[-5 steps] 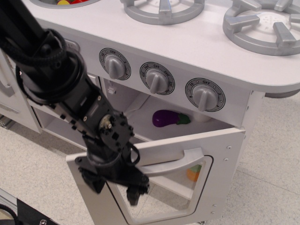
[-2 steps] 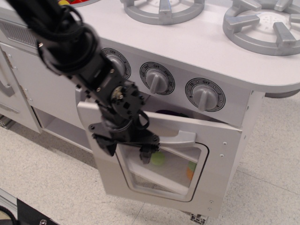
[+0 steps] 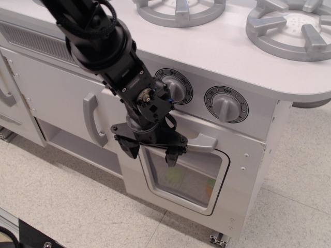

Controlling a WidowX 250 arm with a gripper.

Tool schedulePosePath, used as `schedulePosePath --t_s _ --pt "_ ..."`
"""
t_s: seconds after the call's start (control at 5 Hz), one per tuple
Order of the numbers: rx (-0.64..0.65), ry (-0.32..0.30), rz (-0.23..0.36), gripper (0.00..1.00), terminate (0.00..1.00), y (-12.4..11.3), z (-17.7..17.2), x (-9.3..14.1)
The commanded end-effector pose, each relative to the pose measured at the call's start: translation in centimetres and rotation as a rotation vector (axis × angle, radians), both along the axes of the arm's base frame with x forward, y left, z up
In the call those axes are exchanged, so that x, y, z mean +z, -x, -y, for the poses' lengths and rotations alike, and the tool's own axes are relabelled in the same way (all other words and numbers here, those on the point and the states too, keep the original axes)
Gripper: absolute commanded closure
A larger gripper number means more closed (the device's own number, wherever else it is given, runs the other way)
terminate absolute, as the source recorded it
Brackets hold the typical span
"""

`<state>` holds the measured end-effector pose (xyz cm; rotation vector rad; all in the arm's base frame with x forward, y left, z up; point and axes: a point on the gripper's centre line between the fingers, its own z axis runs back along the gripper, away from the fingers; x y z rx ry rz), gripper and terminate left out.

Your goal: Close oven

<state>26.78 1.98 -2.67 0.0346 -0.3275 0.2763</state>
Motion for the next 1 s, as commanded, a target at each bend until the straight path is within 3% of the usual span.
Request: schedulePosePath --t_s 0.0,0.2,0.4,0.6,0.8 --pt "-0.012 0.011 0.026 0.00 0.00 -0.4 0.0 1.8" --pt "-0.070 0.018 -0.042 0.00 0.00 2.8 -0.6 3.9" --pt "-0.127 -0.053 -0.002 0.00 0.00 4.5 -0.8 6.4" --pt "-0.127 -0.053 -0.002 0.00 0.00 4.5 -0.8 6.4" --pt "-0.127 -0.053 -0.002 0.00 1.00 4.5 -0.8 6.4"
